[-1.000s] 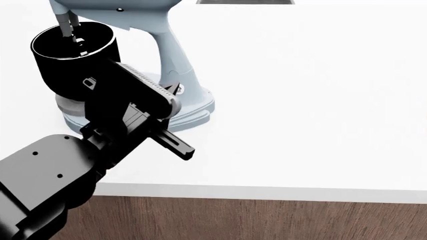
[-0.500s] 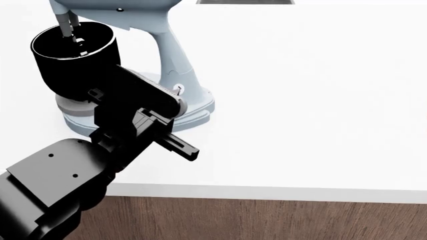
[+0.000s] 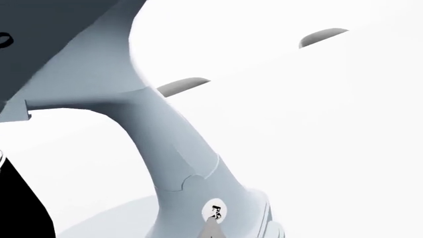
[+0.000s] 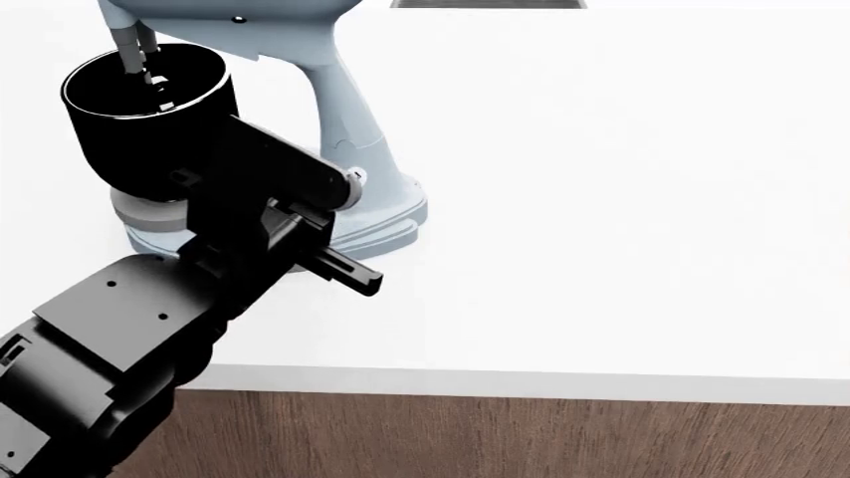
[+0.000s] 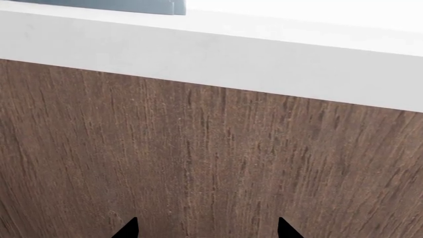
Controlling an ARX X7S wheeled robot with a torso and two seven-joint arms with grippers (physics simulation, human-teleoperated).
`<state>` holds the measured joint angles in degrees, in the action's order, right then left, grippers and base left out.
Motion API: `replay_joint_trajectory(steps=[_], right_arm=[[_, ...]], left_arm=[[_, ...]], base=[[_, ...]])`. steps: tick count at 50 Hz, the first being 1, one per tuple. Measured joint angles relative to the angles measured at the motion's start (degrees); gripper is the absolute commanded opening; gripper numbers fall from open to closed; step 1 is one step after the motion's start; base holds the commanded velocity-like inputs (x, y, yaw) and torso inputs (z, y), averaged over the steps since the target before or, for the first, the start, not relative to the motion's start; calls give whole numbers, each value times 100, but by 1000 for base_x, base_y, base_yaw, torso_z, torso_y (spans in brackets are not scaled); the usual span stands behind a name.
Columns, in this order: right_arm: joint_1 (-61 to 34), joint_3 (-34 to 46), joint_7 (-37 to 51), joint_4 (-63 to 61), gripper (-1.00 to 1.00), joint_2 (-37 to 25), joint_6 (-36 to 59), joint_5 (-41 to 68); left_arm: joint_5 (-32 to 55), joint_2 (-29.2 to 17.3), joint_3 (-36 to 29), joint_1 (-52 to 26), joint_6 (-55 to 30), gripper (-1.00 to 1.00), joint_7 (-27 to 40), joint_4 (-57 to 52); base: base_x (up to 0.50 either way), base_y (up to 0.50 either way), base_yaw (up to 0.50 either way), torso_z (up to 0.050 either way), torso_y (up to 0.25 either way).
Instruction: Open the stand mixer head.
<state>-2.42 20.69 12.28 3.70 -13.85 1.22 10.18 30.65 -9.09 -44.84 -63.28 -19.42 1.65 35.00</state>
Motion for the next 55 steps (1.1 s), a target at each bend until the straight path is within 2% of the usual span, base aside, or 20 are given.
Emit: replay_joint_trajectory(steps=[9,26,55], right_arm=[[-15,26,20,15,100,-8,-9,9],[4,61,43,3,100,-57,-30,40],[73,94,83,-131,100,-188,-4,129]], left_arm=[[-59,137,-35,-105,227,-100,-162,517],[-35,170,-132,-92,201,-100,-240,509],[-65,437,-179,-354,520,-100,-370,1387]], base=[[0,0,0,0,0],[0,0,0,0,0],[0,0,0,0,0]])
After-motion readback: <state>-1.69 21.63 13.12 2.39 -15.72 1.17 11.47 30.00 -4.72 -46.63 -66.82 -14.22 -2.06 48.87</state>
